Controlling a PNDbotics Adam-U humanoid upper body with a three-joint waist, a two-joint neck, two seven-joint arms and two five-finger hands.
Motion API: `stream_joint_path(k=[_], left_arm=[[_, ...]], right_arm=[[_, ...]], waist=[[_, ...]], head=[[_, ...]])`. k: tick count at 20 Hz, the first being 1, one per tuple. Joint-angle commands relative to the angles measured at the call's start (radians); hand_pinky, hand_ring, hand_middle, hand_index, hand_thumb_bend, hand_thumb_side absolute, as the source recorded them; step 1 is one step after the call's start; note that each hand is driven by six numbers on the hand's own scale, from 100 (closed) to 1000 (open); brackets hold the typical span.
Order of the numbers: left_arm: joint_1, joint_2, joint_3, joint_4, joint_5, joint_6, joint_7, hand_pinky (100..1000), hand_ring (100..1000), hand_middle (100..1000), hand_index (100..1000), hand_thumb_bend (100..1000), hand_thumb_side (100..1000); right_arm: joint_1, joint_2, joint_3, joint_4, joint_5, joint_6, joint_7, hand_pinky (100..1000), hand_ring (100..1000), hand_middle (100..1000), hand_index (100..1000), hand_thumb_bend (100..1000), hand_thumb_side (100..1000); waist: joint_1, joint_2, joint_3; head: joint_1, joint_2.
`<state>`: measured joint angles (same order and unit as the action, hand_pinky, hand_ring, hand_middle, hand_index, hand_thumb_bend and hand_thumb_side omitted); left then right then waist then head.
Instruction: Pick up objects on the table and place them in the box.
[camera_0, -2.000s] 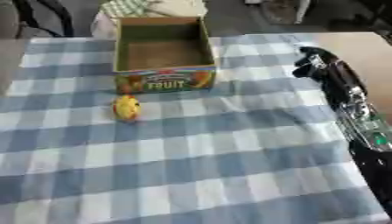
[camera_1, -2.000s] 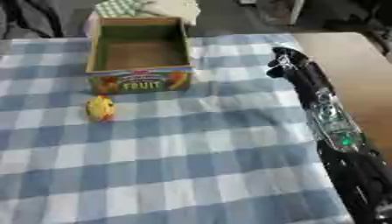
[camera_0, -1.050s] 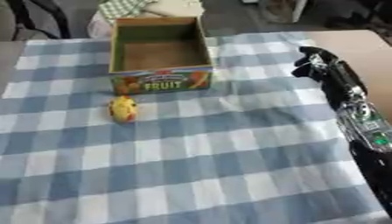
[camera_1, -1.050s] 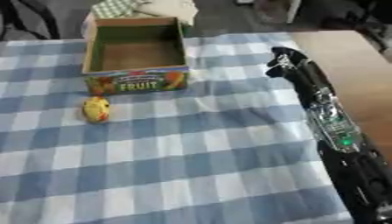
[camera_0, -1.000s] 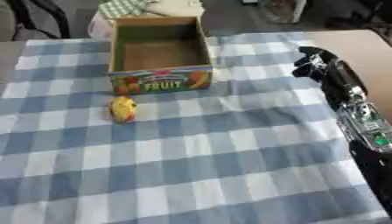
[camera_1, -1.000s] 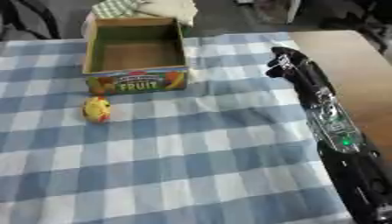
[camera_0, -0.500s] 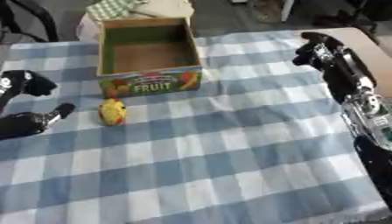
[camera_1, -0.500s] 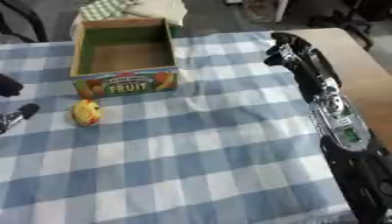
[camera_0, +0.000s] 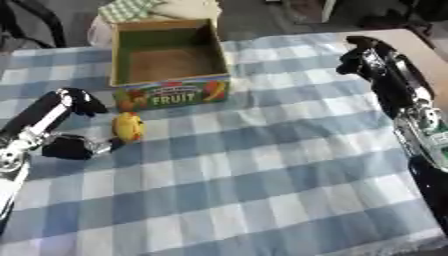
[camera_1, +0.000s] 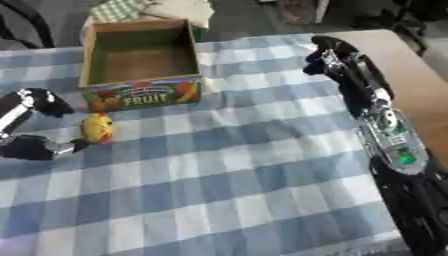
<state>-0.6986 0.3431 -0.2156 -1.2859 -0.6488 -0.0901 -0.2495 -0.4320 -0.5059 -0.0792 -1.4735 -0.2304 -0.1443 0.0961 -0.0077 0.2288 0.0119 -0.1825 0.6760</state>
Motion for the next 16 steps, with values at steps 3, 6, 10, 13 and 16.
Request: stream_joint_path(k=[3,6,10,13,16], left_arm=[[-0.045,-0.021,-0.002,0.041,-0.065,0.005,0.054,703,640,605,673,634,349],[-0.061,-0.039,0.004,0.072,-0.095,0.011,0.093,703,640,606,675,652,341],[-0.076,-0.057,0.017,0.107,-0.124,0.022,0.139,704,642,610,677,658,339],[-0.085,-0.064,0.026,0.127,-0.145,0.031,0.168,703,642,610,677,659,335],[-0.088,-0.069,0.028,0.144,-0.162,0.032,0.180,702,638,609,677,660,331]], right_arm=[[-0.016,-0.018,-0.002,-0.020,-0.005,0.000,0.004,689,586,568,825,100,678],[-0.016,-0.016,0.000,-0.020,-0.004,0.000,0.005,690,586,568,825,100,679],[-0.016,-0.014,0.002,-0.019,-0.003,0.001,0.006,690,586,568,825,100,681],[-0.015,-0.014,0.003,-0.018,-0.002,0.001,0.006,690,586,568,825,100,682],[-0.015,-0.013,0.004,-0.018,0.000,0.001,0.006,689,586,568,825,100,684]], waist=[[0.000,-0.021,-0.005],[-0.001,-0.022,-0.008],[-0.001,-0.022,-0.012],[-0.001,-0.022,-0.015],[0.000,-0.022,-0.018]], head=[[0.007,0.003],[0.010,0.004],[0.012,0.004],[0.014,0.004],[0.016,0.005]])
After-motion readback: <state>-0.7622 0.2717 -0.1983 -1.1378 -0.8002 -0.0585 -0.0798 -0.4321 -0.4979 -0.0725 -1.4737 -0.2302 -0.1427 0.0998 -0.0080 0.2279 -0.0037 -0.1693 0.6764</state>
